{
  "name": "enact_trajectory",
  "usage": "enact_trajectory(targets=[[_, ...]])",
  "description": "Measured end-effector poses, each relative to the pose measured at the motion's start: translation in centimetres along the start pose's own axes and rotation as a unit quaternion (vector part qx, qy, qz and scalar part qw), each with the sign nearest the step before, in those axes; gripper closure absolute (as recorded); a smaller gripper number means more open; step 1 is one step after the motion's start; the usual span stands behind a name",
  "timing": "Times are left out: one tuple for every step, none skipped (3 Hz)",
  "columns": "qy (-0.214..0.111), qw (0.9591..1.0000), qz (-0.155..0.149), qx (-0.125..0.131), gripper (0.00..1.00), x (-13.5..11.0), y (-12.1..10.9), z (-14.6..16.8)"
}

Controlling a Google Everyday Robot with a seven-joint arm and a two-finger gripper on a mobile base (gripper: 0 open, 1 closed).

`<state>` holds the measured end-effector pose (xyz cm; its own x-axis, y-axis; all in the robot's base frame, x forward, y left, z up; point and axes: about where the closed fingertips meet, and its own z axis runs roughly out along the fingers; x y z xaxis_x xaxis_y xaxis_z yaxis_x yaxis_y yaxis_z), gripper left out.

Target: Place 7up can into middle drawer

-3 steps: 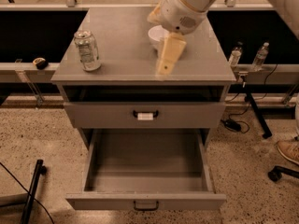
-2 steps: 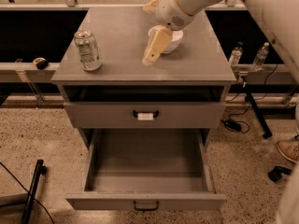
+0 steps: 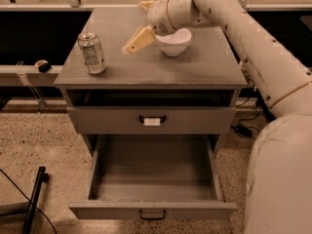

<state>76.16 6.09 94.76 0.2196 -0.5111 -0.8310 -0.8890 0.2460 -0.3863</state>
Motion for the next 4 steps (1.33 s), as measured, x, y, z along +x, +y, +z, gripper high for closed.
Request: enact_trajectory(targets=[[-0.08,0.9951,0.054,-0.024,0.0,-0.6,0.3,4.4],[-0.14,0.9844,0.08,-0.071,0.0,-2.7,2.0,7.9],[-0.168,0.9756,0.085,-0.113,0.0,-4.6,4.0,9.6],[-0.171,0.9706,0.09,-0.143,0.18,-5.5,5.8,10.6]])
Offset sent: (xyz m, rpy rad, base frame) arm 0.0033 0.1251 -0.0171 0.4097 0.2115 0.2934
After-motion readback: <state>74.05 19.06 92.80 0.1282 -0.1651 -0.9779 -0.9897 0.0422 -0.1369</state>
